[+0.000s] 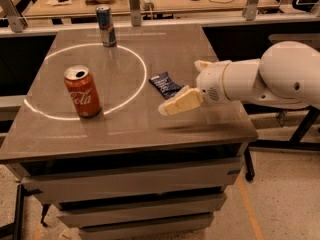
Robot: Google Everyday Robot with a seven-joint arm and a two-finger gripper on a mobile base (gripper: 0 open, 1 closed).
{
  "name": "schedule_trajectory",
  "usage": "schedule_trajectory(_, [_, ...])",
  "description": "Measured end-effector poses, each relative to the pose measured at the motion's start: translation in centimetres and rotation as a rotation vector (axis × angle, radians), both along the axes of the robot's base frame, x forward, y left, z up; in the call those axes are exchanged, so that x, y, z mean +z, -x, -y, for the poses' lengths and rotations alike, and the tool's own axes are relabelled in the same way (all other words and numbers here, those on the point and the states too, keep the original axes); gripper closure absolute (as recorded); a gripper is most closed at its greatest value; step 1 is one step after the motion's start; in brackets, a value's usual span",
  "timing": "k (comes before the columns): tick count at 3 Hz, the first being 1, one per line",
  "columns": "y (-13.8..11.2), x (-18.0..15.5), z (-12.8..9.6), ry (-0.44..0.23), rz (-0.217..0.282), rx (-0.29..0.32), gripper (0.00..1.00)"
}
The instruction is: Move rxbar blueberry near redbull can
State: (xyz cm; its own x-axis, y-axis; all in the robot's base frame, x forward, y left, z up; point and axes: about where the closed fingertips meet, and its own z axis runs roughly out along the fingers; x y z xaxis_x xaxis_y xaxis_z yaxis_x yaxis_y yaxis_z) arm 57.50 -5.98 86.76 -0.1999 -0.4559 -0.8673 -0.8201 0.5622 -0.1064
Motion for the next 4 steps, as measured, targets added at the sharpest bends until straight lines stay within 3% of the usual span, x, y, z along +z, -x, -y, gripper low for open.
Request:
schedule_trajectory(2, [-2.4,0.2,-3.7,-0.065,0.044,-0.051,0.00])
schedule_trajectory(3, [-3.4,0.3,-4.9,-0.037,0.034,-0.073,0.00])
schedule_trajectory(4, [-4.4,-0.3,-4.6,-0.001,-0.002,-0.112,0.00])
